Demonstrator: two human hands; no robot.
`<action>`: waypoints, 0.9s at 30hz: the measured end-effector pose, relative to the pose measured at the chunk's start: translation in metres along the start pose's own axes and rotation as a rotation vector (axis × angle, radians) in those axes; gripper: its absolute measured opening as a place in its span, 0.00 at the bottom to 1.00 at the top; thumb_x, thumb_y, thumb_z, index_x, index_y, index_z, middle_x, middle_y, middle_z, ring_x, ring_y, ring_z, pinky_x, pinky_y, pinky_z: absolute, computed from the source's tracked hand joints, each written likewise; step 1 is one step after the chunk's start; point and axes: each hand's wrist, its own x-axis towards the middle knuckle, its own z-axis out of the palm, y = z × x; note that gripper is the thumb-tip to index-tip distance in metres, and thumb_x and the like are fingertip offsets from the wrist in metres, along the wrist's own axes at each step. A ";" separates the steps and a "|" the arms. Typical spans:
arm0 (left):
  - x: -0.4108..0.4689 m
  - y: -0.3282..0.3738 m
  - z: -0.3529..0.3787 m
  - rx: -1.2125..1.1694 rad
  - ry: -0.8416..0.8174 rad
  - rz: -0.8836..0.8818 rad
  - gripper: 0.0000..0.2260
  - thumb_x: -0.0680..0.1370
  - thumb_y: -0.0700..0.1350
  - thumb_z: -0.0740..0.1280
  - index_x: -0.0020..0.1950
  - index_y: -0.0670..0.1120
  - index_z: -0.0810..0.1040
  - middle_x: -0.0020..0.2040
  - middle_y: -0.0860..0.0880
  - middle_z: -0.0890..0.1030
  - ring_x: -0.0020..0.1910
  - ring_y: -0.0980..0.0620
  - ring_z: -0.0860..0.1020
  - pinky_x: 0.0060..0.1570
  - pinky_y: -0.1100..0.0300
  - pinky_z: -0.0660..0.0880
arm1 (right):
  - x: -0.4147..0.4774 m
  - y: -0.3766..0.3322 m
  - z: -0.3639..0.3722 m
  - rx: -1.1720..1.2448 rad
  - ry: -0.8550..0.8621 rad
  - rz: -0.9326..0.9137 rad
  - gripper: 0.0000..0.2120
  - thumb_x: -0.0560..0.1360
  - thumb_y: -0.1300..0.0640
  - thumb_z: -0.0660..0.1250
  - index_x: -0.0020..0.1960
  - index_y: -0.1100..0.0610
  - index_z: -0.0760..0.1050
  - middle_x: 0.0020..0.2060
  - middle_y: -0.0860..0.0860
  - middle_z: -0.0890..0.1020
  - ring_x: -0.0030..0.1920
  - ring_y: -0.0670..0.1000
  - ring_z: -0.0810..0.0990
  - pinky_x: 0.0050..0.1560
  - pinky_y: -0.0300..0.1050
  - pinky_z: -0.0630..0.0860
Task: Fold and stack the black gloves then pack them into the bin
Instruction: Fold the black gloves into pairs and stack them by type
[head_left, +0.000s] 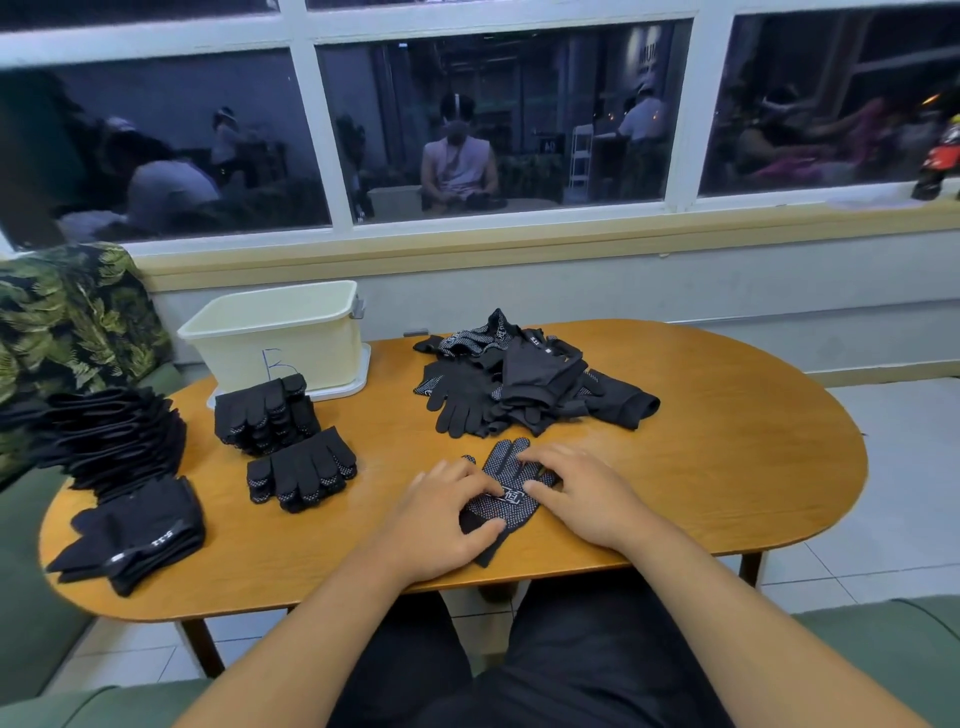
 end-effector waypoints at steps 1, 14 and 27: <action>-0.003 0.002 0.000 0.008 -0.001 -0.008 0.21 0.79 0.68 0.63 0.69 0.63 0.76 0.63 0.64 0.72 0.63 0.61 0.68 0.68 0.52 0.67 | -0.001 0.001 0.000 0.000 0.001 -0.004 0.21 0.84 0.40 0.63 0.76 0.37 0.72 0.74 0.37 0.74 0.74 0.43 0.71 0.76 0.51 0.69; 0.037 0.026 0.004 0.135 -0.300 0.101 0.30 0.84 0.70 0.52 0.85 0.65 0.53 0.87 0.60 0.49 0.85 0.58 0.43 0.83 0.46 0.43 | 0.019 0.089 -0.048 -0.332 0.124 0.347 0.22 0.86 0.50 0.57 0.79 0.45 0.69 0.79 0.48 0.70 0.82 0.53 0.62 0.81 0.59 0.59; 0.017 0.029 0.021 0.134 -0.201 -0.227 0.32 0.83 0.72 0.44 0.86 0.64 0.48 0.88 0.56 0.46 0.86 0.51 0.41 0.84 0.40 0.42 | -0.021 0.081 -0.042 -0.463 0.388 0.310 0.06 0.79 0.46 0.66 0.45 0.46 0.73 0.52 0.46 0.76 0.57 0.52 0.73 0.58 0.53 0.72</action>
